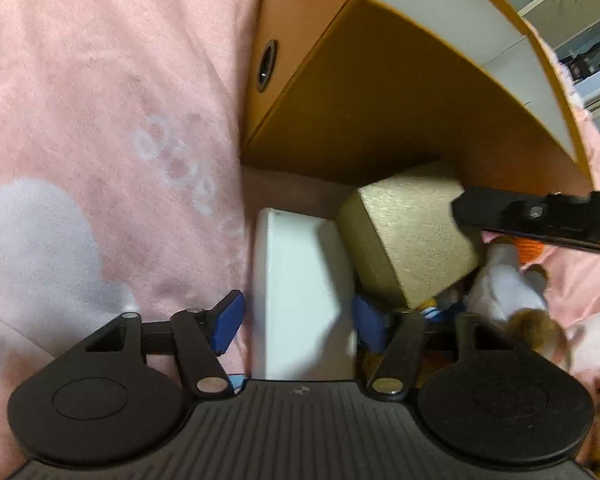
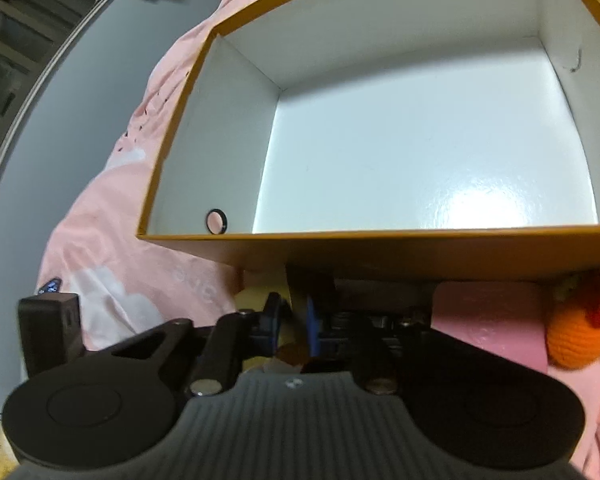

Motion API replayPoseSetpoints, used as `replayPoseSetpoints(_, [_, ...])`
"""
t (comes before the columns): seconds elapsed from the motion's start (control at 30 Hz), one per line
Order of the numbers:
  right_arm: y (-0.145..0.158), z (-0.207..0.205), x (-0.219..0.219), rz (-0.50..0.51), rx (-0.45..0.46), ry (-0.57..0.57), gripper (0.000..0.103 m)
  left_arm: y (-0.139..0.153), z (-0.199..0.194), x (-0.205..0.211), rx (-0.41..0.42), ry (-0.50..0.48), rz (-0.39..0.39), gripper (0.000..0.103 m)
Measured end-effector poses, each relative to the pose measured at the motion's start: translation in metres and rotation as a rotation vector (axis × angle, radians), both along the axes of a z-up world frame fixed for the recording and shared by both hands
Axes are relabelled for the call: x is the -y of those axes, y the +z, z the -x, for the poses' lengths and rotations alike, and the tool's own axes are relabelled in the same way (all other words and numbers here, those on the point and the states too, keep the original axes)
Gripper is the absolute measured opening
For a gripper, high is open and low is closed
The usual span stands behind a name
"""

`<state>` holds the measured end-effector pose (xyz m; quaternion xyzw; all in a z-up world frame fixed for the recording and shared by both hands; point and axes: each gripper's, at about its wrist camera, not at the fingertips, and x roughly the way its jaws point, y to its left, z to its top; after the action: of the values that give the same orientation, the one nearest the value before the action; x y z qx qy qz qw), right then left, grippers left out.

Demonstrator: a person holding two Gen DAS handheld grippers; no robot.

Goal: Organize objects
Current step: 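Close left gripper on white tube while right gripper closes on gold cube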

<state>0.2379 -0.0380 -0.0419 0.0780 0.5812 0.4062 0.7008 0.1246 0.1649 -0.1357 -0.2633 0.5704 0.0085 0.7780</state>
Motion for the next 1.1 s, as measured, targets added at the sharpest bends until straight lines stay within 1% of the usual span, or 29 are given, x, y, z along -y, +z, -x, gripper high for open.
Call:
replayPoseSetpoints(0.03, [-0.003,0.000,0.000,0.011,-0.009,-0.005,0.022,0.000,0.001,-0.002,0.000,0.010,0.010,0.061])
replayPoseSetpoints(0.07, [-0.006,-0.001,-0.001,0.017,-0.018,-0.008,0.030,0.001,0.002,-0.002,0.006,0.013,0.007,0.060])
replayPoseSetpoints(0.1, [-0.008,-0.001,-0.003,0.021,-0.024,-0.002,0.037,0.004,0.004,0.001,0.013,0.009,-0.009,0.057])
replayPoseSetpoints(0.13, [-0.012,-0.002,-0.005,0.022,-0.022,0.002,0.049,0.009,0.006,0.003,0.020,0.006,-0.030,0.052])
replayPoseSetpoints(0.23, [-0.017,-0.004,-0.009,0.038,-0.010,0.012,0.059,0.020,0.012,0.004,0.048,0.011,-0.041,0.052])
replayPoseSetpoints(0.3, [-0.021,-0.007,-0.010,0.034,-0.029,0.021,0.061,0.026,0.014,0.004,0.064,0.001,-0.038,0.052])
replayPoseSetpoints(0.33, [-0.024,-0.009,-0.010,0.034,-0.041,0.026,0.064,0.030,0.015,0.005,0.074,-0.005,-0.032,0.052])
replayPoseSetpoints(0.37, [-0.027,-0.011,-0.011,0.039,-0.055,0.029,0.066,0.033,0.015,0.005,0.083,-0.015,-0.020,0.049])
replayPoseSetpoints(0.4, [-0.030,-0.012,-0.012,0.042,-0.063,0.031,0.066,0.035,0.014,0.007,0.094,-0.028,-0.004,0.046])
replayPoseSetpoints(0.43, [-0.031,-0.013,-0.012,0.044,-0.068,0.032,0.066,0.038,0.011,0.009,0.096,-0.035,-0.003,0.046])
replayPoseSetpoints(0.47, [-0.031,-0.014,-0.010,0.043,-0.074,0.030,0.068,0.046,0.007,0.017,0.089,-0.044,-0.027,0.046])
replayPoseSetpoints(0.5, [-0.032,-0.014,-0.010,0.042,-0.079,0.031,0.068,0.041,0.013,0.034,0.076,-0.054,-0.058,0.044])
replayPoseSetpoints(0.53, [-0.033,-0.015,-0.009,0.040,-0.078,0.033,0.068,0.034,0.012,0.033,0.054,-0.055,-0.065,0.041])
replayPoseSetpoints(0.57, [-0.034,-0.015,-0.009,0.036,-0.076,0.031,0.068,0.026,0.010,0.034,0.028,-0.054,-0.070,0.040])
replayPoseSetpoints(0.6, [-0.036,-0.015,-0.008,0.031,-0.076,0.029,0.069,0.022,0.010,0.033,0.021,-0.049,-0.067,0.039])
replayPoseSetpoints(0.67, [-0.038,-0.014,-0.009,0.023,-0.068,0.030,0.069,0.021,0.011,0.031,0.026,-0.035,-0.063,0.038])
replayPoseSetpoints(0.7, [-0.038,-0.013,-0.010,0.020,-0.057,0.032,0.070,0.022,0.011,0.030,0.028,-0.027,-0.067,0.035])
replayPoseSetpoints(0.73, [-0.039,-0.014,-0.012,0.018,-0.058,0.036,0.072,0.023,0.010,0.028,0.024,-0.016,-0.080,0.031])
replayPoseSetpoints(0.77, [-0.039,-0.015,-0.013,0.019,-0.059,0.039,0.074,0.027,0.011,0.027,0.027,-0.009,-0.096,0.031])
replayPoseSetpoints(0.83, [-0.039,-0.016,-0.015,0.027,-0.063,0.040,0.074,0.036,0.013,0.024,0.058,0.006,-0.120,0.031])
replayPoseSetpoints(0.93, [-0.034,-0.011,-0.017,0.038,-0.038,0.046,0.072,0.051,0.019,0.017,0.105,0.038,-0.212,0.031])
replayPoseSetpoints(0.97, [-0.032,-0.008,-0.017,0.035,-0.023,0.048,0.063,0.054,0.020,0.014,0.119,0.052,-0.226,0.031])
replayPoseSetpoints(1.0, [-0.030,-0.005,-0.016,0.021,-0.028,0.054,0.059,0.056,0.021,0.011,0.128,0.063,-0.222,0.031])
replayPoseSetpoints(1.07, [-0.028,0.000,-0.015,-0.008,-0.078,0.076,0.035,0.059,0.021,0.005,0.136,0.076,-0.221,0.031])
replayPoseSetpoints(1.1, [-0.026,0.004,-0.017,-0.004,-0.073,0.096,0.033,0.060,0.021,0.003,0.140,0.079,-0.225,0.031])
